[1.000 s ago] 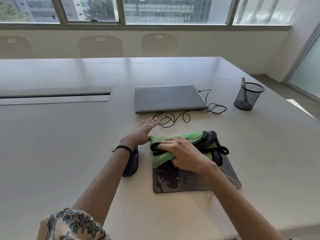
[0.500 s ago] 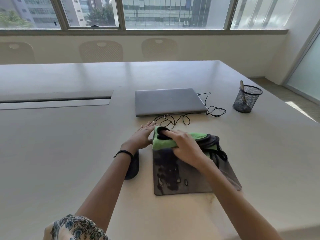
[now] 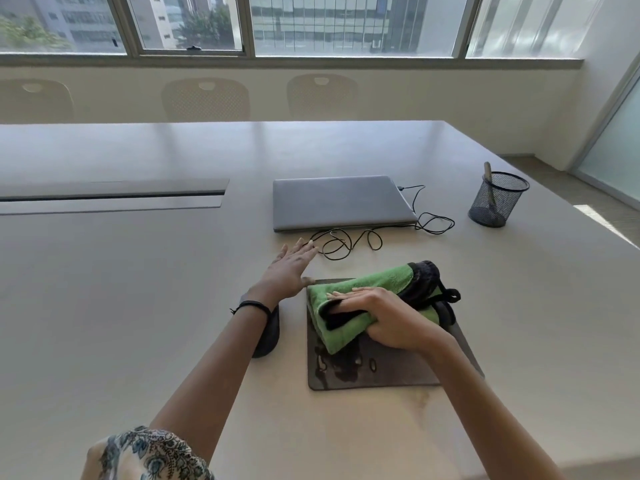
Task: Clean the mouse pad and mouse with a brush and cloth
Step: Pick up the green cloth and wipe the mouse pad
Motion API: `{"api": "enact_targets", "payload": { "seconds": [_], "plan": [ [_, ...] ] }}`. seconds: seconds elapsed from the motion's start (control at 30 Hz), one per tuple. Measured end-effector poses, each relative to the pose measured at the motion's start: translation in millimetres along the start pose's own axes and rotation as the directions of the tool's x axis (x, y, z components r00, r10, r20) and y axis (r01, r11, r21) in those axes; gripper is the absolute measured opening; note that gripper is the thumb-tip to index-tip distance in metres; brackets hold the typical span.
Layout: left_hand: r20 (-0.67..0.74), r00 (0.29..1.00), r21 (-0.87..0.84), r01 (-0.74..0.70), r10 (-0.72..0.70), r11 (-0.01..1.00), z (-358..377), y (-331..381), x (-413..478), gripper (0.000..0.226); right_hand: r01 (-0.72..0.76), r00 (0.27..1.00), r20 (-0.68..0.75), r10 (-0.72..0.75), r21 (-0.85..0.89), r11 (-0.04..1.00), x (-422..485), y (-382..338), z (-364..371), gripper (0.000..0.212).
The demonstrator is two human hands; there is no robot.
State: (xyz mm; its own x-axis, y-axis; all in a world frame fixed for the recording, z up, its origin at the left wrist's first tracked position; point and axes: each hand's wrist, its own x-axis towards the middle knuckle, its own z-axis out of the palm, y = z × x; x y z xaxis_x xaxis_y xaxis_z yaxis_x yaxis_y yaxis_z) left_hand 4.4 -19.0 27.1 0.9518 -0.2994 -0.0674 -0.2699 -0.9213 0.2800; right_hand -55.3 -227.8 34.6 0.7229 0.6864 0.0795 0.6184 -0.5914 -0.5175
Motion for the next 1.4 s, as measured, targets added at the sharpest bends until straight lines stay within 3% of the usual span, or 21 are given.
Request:
{"api": "enact_targets", "payload": {
  "seconds": [0.17,0.27,0.37,0.53,0.73,0.9,1.03,1.17,1.3,1.4],
  "plan": [
    [0.019,1.000,-0.020,0.006,-0.005,1.000,-1,-1,0,0.068,-0.015,0.992,0.128,-0.015,0.232,0.973,-8,1,-17,0.071],
    [0.030,0.999,-0.032,0.014,-0.014,0.999,-1,-2,2,0.069,-0.060,0.988,-0.126,0.094,0.249,0.967,8,2,-17,0.070],
    [0.038,0.999,-0.046,0.018,-0.016,0.999,-2,-2,2,0.069,-0.183,0.937,-0.293,0.189,0.049,0.982,27,-7,-7,0.076],
    [0.030,0.999,-0.065,0.013,-0.011,0.998,-1,-4,2,0.068,-0.201,0.966,-0.213,0.145,-0.270,0.942,39,-22,15,0.070],
    [0.056,0.998,-0.055,0.016,-0.012,0.998,-2,-7,4,0.070,-0.133,0.983,-0.164,0.088,-0.289,0.948,28,-22,12,0.074],
    [0.060,0.998,-0.032,0.032,-0.030,0.999,-1,-8,6,0.072,-0.025,0.999,-0.051,0.017,-0.159,0.987,5,-12,0,0.078],
    [0.079,0.996,-0.039,0.036,-0.033,0.999,-3,-8,7,0.072,0.013,0.998,0.064,-0.017,0.061,0.998,-19,-3,-11,0.080],
    [0.095,0.995,-0.038,-0.001,0.005,0.999,-6,-7,8,0.071,-0.089,0.988,-0.098,0.117,0.254,0.963,-17,-1,-10,0.078],
    [0.104,0.995,-0.024,-0.006,0.009,1.000,-3,-11,4,0.064,-0.209,0.919,-0.301,0.255,0.176,0.962,4,-8,2,0.076],
    [0.105,0.994,-0.029,0.010,-0.007,1.000,4,-11,1,0.058,-0.280,0.887,-0.367,0.280,0.055,0.959,21,-18,7,0.071]
  ]
}}
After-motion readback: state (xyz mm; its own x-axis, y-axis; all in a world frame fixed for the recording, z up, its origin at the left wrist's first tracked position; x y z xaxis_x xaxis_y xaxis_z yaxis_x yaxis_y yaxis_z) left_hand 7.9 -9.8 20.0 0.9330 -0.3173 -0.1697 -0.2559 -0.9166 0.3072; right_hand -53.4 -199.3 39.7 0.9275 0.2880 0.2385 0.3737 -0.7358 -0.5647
